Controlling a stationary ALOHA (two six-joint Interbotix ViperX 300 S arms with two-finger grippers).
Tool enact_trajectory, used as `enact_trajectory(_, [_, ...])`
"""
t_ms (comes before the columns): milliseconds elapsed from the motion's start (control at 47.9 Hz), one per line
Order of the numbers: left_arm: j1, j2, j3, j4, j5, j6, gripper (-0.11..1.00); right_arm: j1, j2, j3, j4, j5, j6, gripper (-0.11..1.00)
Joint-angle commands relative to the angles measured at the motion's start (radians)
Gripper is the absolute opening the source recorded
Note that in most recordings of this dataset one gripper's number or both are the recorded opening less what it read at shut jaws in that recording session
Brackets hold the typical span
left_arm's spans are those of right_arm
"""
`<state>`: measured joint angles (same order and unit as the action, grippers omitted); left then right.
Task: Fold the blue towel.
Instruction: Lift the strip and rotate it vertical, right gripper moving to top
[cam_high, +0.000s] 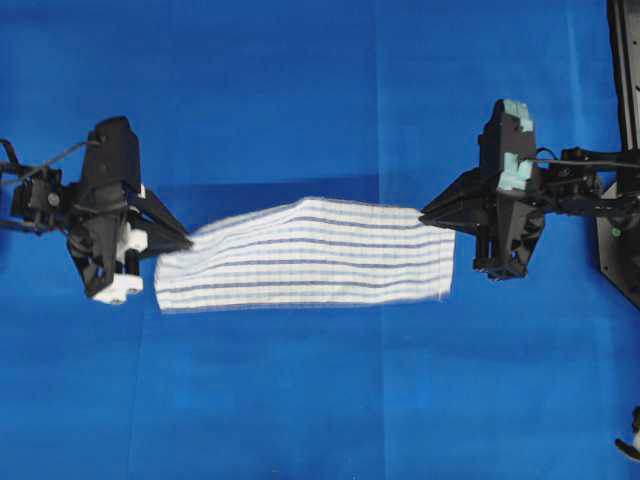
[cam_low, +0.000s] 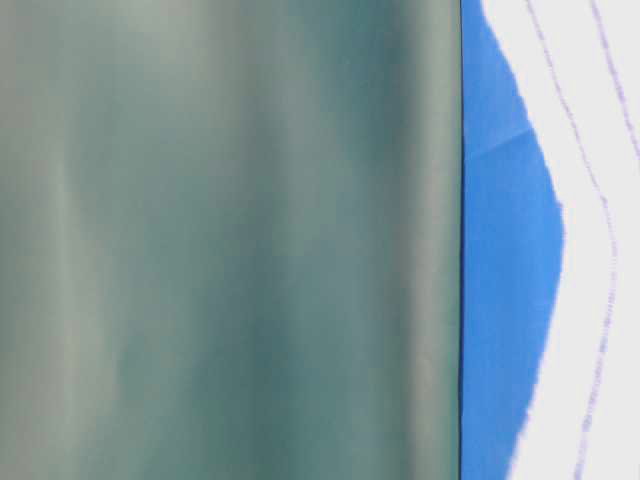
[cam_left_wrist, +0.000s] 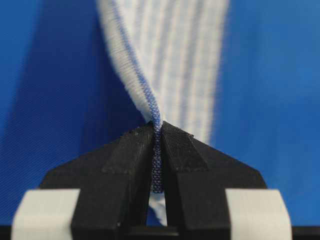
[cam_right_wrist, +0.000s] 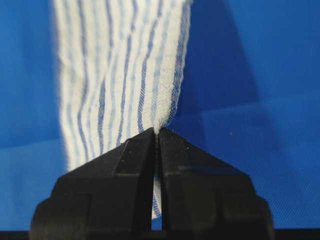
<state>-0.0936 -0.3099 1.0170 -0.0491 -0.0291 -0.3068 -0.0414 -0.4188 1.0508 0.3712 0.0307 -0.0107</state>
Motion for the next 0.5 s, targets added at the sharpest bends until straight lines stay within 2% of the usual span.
enact_trajectory(0, [-0.032, 0.005, -0.049, -0.002, -0.029, -0.011, 0.02, -0.028, -0.032, -0.037, -0.02, 0.029, -0.002, 0.02])
enact_trajectory(209, [-0.071, 0.074, -0.129, -0.002, -0.101, -0.021, 0.02, -0.169, -0.026, -0.094, -0.083, 0.086, -0.002, 0.02])
enact_trajectory(480, [-0.074, 0.198, -0.278, -0.002, -0.14, -0.02, 0.02, -0.324, 0.055, -0.19, -0.167, 0.081, -0.002, 0.02])
